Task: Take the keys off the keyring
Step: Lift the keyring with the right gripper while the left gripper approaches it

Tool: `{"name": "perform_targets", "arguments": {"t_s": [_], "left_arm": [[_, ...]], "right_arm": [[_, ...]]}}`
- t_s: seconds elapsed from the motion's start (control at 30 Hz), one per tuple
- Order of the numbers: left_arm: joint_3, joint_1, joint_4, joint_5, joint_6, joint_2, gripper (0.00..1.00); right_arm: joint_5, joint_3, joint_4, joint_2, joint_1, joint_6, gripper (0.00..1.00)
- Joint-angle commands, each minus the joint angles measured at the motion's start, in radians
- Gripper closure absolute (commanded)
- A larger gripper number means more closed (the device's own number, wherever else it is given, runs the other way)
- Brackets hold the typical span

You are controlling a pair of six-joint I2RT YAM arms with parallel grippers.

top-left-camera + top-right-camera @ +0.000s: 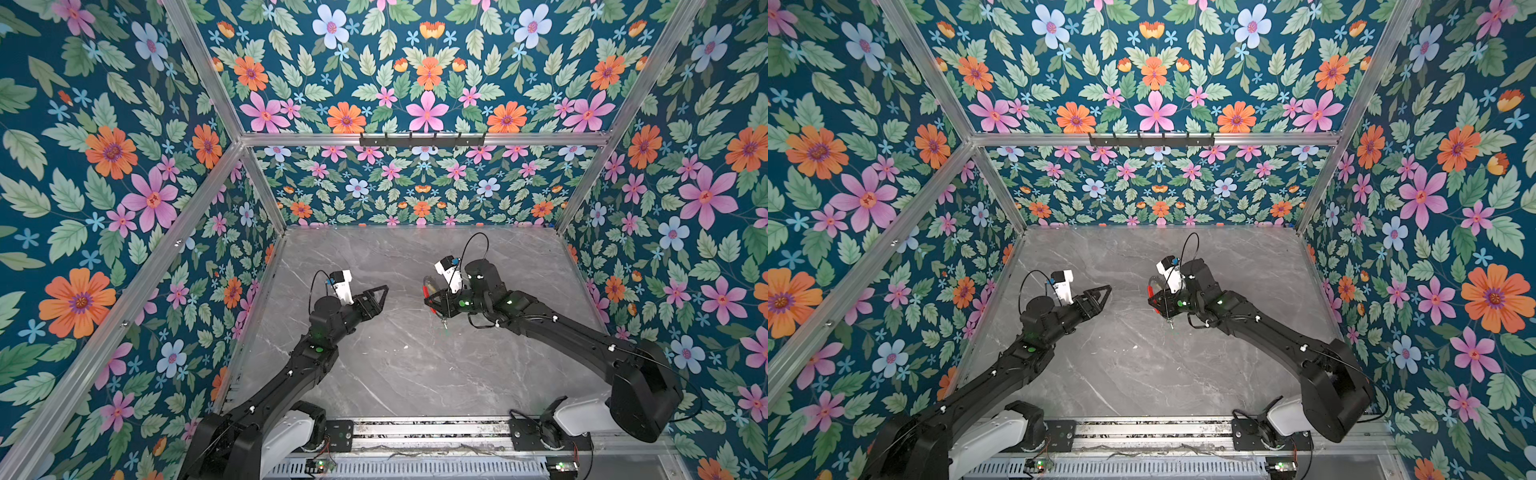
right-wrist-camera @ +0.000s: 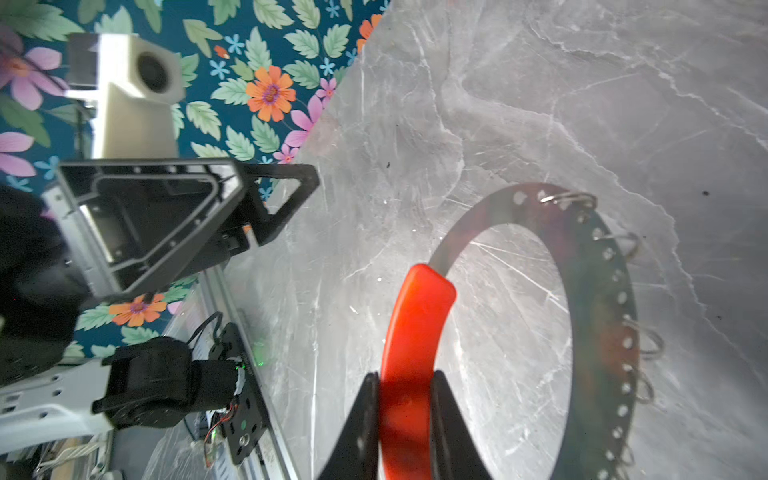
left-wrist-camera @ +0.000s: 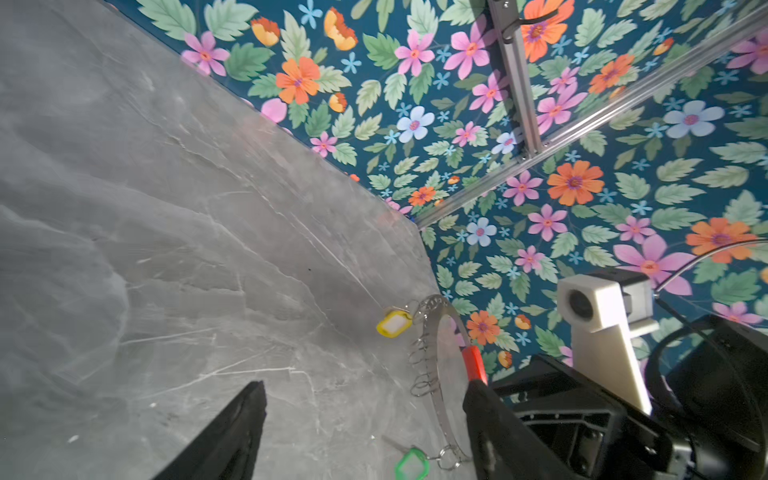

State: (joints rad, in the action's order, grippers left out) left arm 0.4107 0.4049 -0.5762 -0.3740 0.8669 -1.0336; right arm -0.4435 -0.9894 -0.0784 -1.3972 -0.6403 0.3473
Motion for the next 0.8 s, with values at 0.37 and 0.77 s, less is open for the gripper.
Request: {"name": "perform_targets", "arguments": {"t_s": [0.37,0.77], "left_arm": [[0.043,0.132,-0.520,-0.141,0.223,-0.248,0.25],[0.101,0.182,-0.325,-0.085,0.123,-0.260,0.41]], "right_arm": [[0.146,-0.027,-0.127,0.058,-0.099,-0.186,0.82],[0.289,-0.095,-0.190,0.046,-0.160,-0.276,0.82]]}}
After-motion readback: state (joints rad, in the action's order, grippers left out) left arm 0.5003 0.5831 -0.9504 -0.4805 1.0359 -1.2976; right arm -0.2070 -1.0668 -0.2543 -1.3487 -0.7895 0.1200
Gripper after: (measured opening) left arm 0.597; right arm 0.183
